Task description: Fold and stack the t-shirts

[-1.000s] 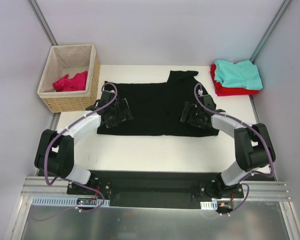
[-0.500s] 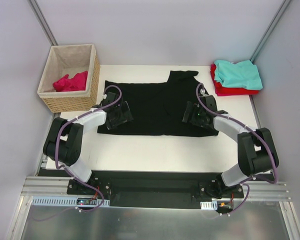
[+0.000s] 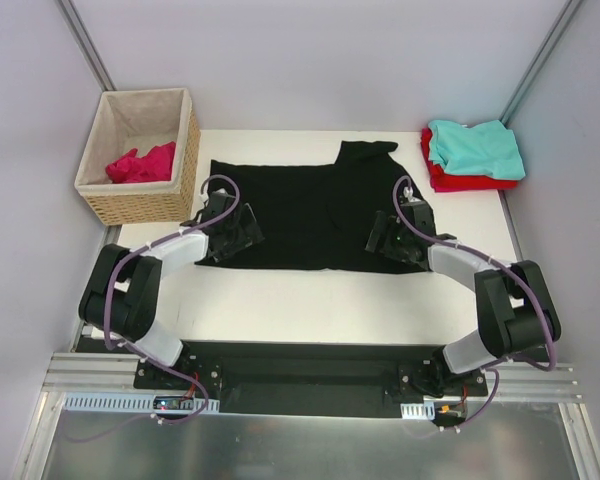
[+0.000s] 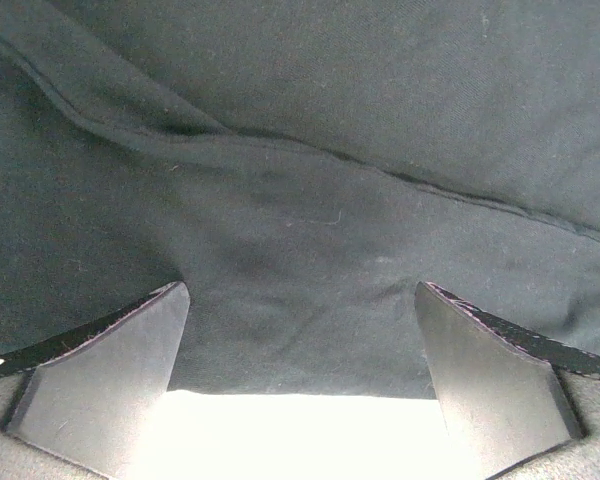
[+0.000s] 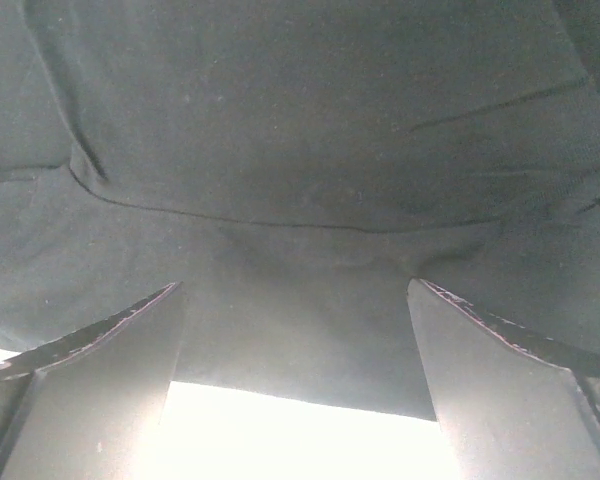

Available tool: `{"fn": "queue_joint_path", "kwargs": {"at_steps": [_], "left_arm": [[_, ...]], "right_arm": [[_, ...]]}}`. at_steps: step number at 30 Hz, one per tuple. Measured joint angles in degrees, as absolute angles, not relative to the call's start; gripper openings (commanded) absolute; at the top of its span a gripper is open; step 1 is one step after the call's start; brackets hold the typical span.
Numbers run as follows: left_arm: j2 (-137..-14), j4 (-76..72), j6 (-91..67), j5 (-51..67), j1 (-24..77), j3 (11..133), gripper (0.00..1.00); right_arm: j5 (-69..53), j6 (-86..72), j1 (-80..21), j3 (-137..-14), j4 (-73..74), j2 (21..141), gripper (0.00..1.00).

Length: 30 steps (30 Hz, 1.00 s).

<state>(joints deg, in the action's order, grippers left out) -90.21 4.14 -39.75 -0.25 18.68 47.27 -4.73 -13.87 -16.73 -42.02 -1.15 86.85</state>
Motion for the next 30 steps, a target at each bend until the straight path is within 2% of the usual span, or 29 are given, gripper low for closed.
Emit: {"fn": "queue_joint_path", "kwargs": {"at_steps": [16, 30], "left_arm": [[-77.82, -3.38, -46.0, 0.32, 19.84, 32.45, 0.99], [-64.53, -4.78, -54.57, -0.03, 27.14, 21.19, 0.99]], "right_arm": [[-2.44, -18.59, -23.49, -27.18, -5.72, 71.61, 0.96], [2.9, -24.49, -29.15, -20.43, 9.06, 53.41, 0.96]]}}
